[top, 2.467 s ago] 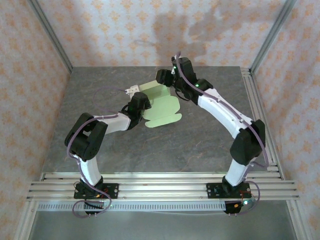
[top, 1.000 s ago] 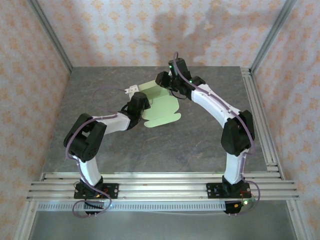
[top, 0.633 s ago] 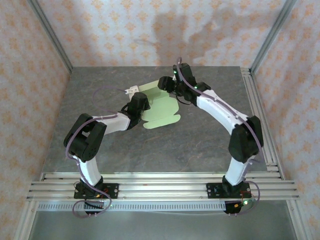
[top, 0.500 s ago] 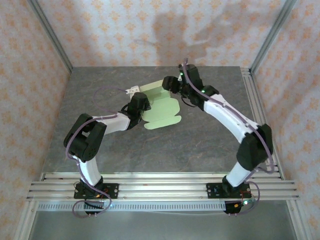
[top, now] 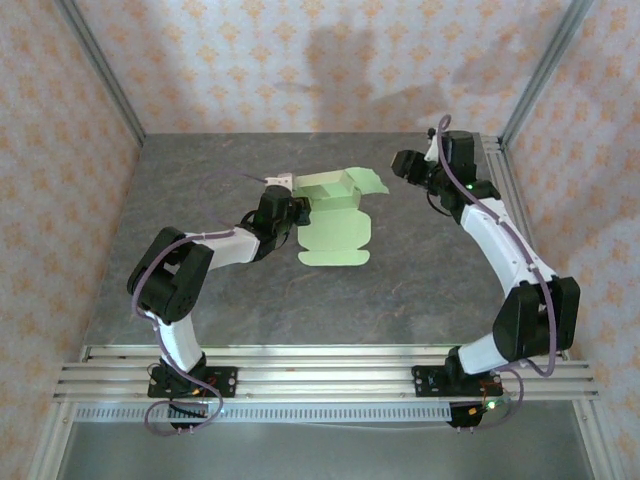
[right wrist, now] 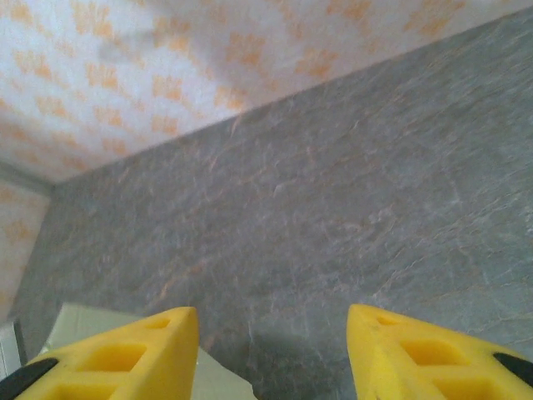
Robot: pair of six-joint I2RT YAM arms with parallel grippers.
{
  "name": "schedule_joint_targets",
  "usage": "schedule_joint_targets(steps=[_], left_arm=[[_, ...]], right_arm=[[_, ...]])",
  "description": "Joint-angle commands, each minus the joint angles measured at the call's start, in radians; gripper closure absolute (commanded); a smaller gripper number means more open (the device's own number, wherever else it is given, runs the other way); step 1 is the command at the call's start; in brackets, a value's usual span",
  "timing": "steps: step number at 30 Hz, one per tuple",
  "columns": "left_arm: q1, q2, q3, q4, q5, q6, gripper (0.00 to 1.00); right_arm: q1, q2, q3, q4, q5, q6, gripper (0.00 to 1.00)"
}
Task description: Fold the paper box
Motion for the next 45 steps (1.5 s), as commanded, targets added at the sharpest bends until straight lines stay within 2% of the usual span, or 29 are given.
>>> schedule_joint_targets(steps=[1, 4, 12, 23, 31, 45], left_arm=[[0.005, -0.032, 0.006, 0.057, 0.072, 0.033, 1.00], [0.005, -0.030, 0.045, -0.018, 0.035, 0.014, 1.00], [0.005, -0.020, 0.100, -0.093, 0.024, -0.040, 1.00], [0.005, -0.042, 0.103, -0.112, 0.051, -0.043, 1.00], [0.005, -0.049, 0.103, -0.120, 0.060, -0.043, 1.00], [0.004, -0.053, 0.099, -0.112, 0.088, -0.036, 1.00]], right_arm=[[0.007, 0.026, 0.011, -0.034, -0.195, -0.088, 0.52], [0.027, 0.026, 0.002, -0.027, -0.248, -0.113, 0.56], [0.111, 0.019, -0.007, -0.044, -0.288, -0.203, 0.58], [0.187, 0.086, 0.049, -0.052, -0.217, -0.289, 0.62], [0.235, 0.095, 0.037, -0.004, -0.066, -0.379, 0.63], [0.369, 0.124, 0.035, 0.065, 0.355, -0.546, 0.76]])
